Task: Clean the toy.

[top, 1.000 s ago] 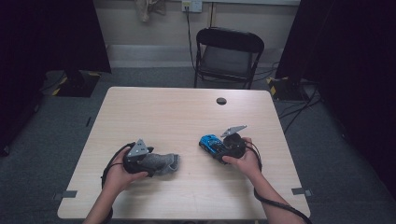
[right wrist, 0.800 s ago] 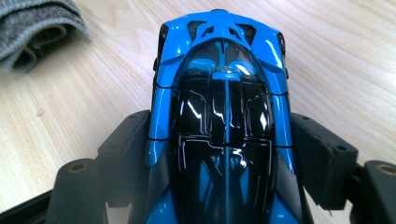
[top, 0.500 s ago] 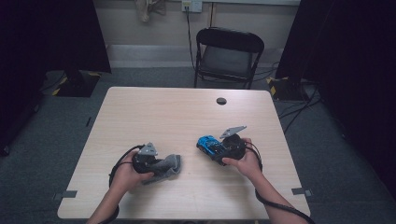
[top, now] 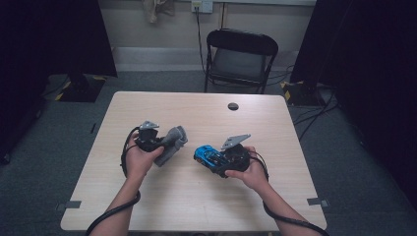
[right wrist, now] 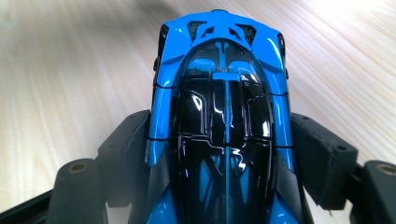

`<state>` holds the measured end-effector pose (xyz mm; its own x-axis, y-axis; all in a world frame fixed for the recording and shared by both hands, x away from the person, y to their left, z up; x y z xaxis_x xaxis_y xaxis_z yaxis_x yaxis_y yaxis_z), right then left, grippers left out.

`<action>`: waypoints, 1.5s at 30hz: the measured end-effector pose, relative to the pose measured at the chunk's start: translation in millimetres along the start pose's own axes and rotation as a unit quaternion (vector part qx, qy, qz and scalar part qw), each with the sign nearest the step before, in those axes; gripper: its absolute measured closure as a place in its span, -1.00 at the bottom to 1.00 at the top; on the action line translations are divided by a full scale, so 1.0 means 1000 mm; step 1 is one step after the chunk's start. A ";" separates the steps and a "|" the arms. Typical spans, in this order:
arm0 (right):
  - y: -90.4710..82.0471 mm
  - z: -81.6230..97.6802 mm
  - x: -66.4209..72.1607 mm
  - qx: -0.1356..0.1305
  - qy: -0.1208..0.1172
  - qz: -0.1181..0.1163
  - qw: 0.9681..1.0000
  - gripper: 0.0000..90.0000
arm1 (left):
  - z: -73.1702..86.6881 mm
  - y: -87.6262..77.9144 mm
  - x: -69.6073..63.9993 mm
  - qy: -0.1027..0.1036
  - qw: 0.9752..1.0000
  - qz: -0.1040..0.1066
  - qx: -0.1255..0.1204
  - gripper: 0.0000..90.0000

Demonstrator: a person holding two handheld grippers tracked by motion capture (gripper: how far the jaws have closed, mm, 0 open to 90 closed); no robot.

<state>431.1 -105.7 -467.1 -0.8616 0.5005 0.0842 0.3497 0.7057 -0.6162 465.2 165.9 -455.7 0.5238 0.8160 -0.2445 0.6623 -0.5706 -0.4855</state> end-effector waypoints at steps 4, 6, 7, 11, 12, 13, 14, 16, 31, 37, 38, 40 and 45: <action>0.003 -0.007 0.010 -0.004 -0.014 -0.012 1.000 -0.41 | 0.001 0.020 -0.010 -0.043 0.999 0.021 0.003 0.52; 0.005 -0.010 0.013 -0.005 -0.015 -0.013 1.000 -0.41 | 0.004 0.028 -0.017 -0.067 0.997 0.050 0.004 0.52; 0.005 -0.010 0.013 -0.005 -0.015 -0.013 1.000 -0.41 | 0.004 0.028 -0.017 -0.067 0.997 0.050 0.004 0.52; 0.007 -0.012 0.014 -0.005 -0.017 -0.013 1.000 -0.41 | 0.008 0.033 -0.023 -0.066 0.996 0.066 0.018 0.52; 0.008 -0.012 0.013 -0.004 -0.017 -0.011 1.000 -0.41 | 0.009 0.033 -0.022 -0.070 0.995 0.068 0.021 0.53; 0.008 -0.011 0.013 -0.003 -0.017 -0.012 1.000 -0.41 | 0.009 0.032 -0.022 -0.070 0.995 0.070 0.025 0.53; 0.009 -0.010 0.013 -0.002 -0.019 -0.010 1.000 -0.41 | 0.010 0.030 -0.021 -0.063 0.995 0.070 0.029 0.53; 0.010 -0.009 0.013 0.001 -0.020 -0.011 1.000 -0.41 | 0.011 0.027 -0.020 -0.050 0.996 0.069 0.031 0.53; 0.019 0.004 0.004 0.030 -0.018 0.006 0.999 -0.37 | 0.041 0.021 -0.008 0.098 0.993 0.028 0.062 -0.01; 0.024 0.017 0.001 0.040 -0.011 0.008 0.999 -0.38 | 0.042 0.013 -0.006 0.115 0.991 0.020 0.061 -0.31; 0.024 0.020 -0.001 0.043 -0.010 0.011 0.999 -0.38 | 0.041 0.011 -0.006 0.121 0.991 0.022 0.060 -0.34; 0.023 0.025 -0.004 0.043 -0.007 0.012 0.999 -0.38 | 0.040 0.006 -0.006 0.134 0.989 0.023 0.059 -0.39; 0.023 0.029 -0.003 0.045 -0.020 0.018 0.999 -0.38 | 0.044 -0.001 -0.005 0.149 0.986 0.022 0.067 -0.39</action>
<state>431.1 -106.2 -504.1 -0.8640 0.5026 0.0312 0.3471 0.6393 -0.6861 438.3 166.8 -490.5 0.6974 0.7164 -0.0191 0.5697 -0.5704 -0.5916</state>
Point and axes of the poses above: each handheld gripper's, and its own axes: y roughly forward along the jaws, z roughly out of its underside, x roughly to its left, the point moved 3 cm from there along y, roughly forward along the jaws, and after that the axes turned 7 degrees about -x, right-handed, at the moved point
